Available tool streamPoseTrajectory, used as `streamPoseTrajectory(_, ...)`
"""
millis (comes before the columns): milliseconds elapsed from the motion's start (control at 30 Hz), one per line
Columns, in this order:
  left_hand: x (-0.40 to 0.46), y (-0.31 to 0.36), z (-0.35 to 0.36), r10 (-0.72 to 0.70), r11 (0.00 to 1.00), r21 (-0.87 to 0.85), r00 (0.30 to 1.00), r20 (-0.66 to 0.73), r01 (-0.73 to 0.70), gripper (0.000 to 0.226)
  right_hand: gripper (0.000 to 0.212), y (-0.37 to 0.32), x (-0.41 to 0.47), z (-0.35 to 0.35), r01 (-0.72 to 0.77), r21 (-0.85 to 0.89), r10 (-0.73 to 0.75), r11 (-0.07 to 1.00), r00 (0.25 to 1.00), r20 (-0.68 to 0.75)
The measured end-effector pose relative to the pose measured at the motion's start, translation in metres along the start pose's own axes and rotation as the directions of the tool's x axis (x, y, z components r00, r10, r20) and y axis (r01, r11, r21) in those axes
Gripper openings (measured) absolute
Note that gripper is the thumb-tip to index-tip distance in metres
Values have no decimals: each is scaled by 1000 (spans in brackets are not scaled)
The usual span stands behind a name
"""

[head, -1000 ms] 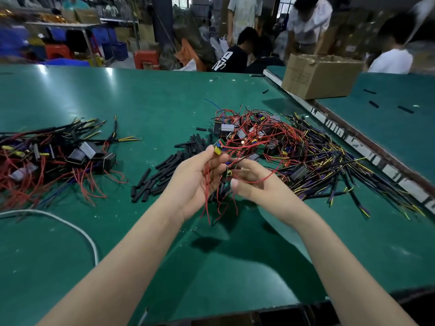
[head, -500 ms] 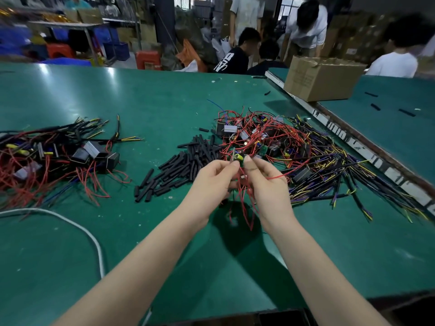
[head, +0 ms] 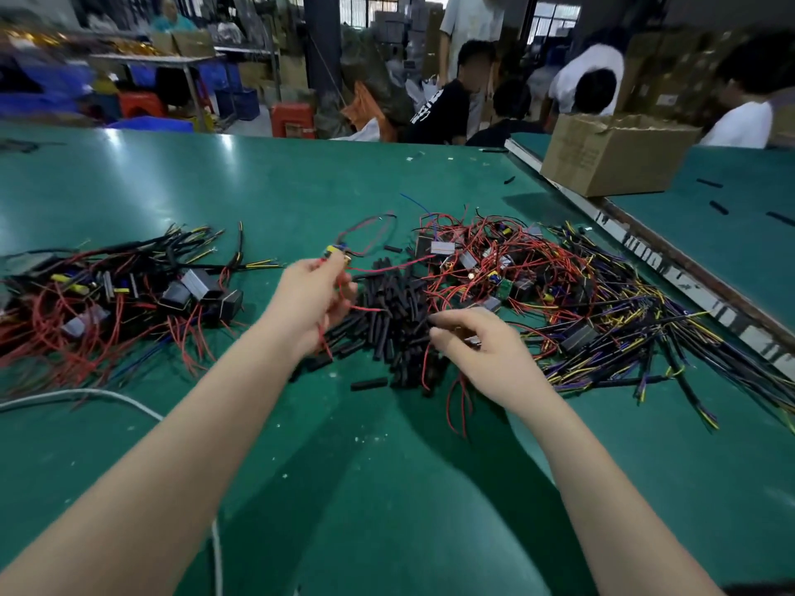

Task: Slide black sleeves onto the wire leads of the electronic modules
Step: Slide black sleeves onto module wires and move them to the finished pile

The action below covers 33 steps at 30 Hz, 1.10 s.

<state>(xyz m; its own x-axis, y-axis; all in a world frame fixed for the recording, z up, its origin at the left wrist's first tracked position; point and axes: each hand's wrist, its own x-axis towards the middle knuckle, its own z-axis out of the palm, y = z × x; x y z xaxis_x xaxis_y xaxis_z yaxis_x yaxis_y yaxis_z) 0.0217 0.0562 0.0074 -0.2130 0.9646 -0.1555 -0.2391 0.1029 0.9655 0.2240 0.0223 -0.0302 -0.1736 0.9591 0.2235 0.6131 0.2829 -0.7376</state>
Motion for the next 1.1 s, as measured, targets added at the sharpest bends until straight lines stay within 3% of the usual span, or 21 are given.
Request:
streamPoseTrajectory(67,21,10,-16,3,998,65,999,-39,-1,20,20,8,1,-1,-27,4,27,1000,992,-127)
streamPoseTrajectory(167,52,14,-33,84,934,353,994,-74,-53,5,19,18,5,-2,-70,-53,51,996,954,-297)
streamPoseTrajectory(200,61,11,-39,131,864,498,988,-76,-77,16,20,21,6,-1,-80,-60,57,995,946,-320)
streamPoseTrajectory(300,80,0,-57,203,500,864,978,-46,-63,31,26,24,6,1,-137,22,137,990,942,-305)
streamPoseTrajectory(400,85,-9,-63,160,318,948,985,-69,15,32,32,26,6,1,-223,42,226,974,937,-267)
streamPoseTrajectory(467,84,-13,-60,122,203,979,991,-56,31,29,29,25,7,0,-228,15,220,974,917,-332)
streamPoseTrajectory(567,81,-16,-55,106,78,997,994,-32,24,15,23,23,6,0,-248,-159,163,956,895,-415)
streamPoseTrajectory(633,78,-16,-53,116,24,997,990,-81,79,20,23,23,4,0,-238,-254,116,938,902,-417)
streamPoseTrajectory(733,72,-15,-49,123,-36,986,980,-154,160,36,31,18,0,3,-252,-432,77,866,920,-384)
streamPoseTrajectory(833,59,-15,-40,225,-41,989,966,-128,141,49,49,16,-1,7,-338,-597,216,727,939,-267)
streamPoseTrajectory(967,36,-21,-19,362,39,993,928,92,-114,48,49,16,-3,9,-379,-593,339,711,923,-183)
streamPoseTrajectory(1033,23,-23,-5,372,112,961,907,194,-252,44,43,12,-4,7,-368,-590,260,719,929,-263)
streamPoseTrajectory(1100,12,-26,8,421,180,913,868,264,-365,38,37,8,-5,3,-340,-504,139,794,908,-394)
